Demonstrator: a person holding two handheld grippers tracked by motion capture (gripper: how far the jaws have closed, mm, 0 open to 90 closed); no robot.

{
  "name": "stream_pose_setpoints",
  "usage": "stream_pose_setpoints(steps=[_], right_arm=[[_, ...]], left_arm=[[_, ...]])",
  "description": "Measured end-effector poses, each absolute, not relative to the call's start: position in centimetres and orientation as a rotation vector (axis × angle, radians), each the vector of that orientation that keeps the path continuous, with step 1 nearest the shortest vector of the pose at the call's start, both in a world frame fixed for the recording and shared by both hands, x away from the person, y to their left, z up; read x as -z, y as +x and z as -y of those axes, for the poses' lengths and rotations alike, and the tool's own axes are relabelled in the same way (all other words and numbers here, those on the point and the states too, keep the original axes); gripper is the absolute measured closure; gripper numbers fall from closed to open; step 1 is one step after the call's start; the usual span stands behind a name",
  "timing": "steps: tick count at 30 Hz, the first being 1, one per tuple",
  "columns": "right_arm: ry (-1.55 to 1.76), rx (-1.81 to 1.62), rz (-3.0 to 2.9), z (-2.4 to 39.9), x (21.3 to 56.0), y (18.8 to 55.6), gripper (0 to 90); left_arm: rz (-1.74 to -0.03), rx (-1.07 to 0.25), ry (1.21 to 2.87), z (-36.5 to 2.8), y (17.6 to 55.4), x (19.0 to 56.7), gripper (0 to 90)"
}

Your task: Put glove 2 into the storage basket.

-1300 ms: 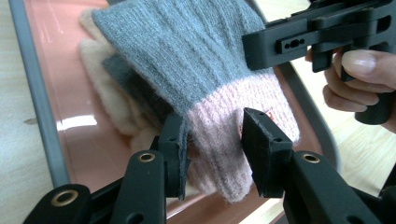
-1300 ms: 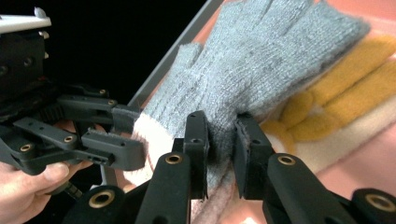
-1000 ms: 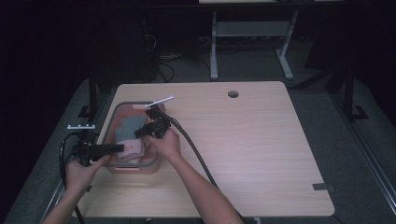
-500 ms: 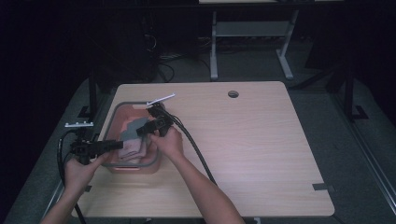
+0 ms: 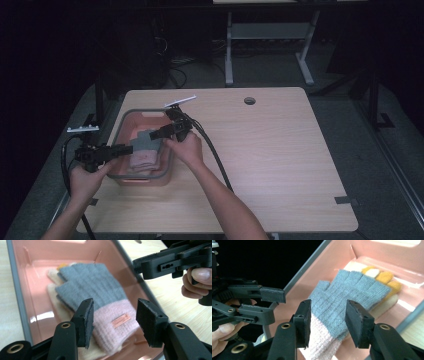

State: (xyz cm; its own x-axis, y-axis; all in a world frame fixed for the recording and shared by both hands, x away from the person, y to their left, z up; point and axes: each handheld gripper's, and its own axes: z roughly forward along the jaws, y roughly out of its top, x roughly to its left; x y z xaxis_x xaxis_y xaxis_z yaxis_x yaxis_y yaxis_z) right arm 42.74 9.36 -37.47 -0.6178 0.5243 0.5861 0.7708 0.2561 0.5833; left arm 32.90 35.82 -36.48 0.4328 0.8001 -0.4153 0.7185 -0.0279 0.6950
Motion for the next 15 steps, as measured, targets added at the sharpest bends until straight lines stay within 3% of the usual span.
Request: stream_pose_setpoints(steps=[15], right_arm=[[-1.208, 1.360, 2.221, -6.5, 35.9, 42.7, 49.5]], left_arm=[[-1.253, -0.105, 1.761, -34.1, 33.2, 35.3, 45.5]])
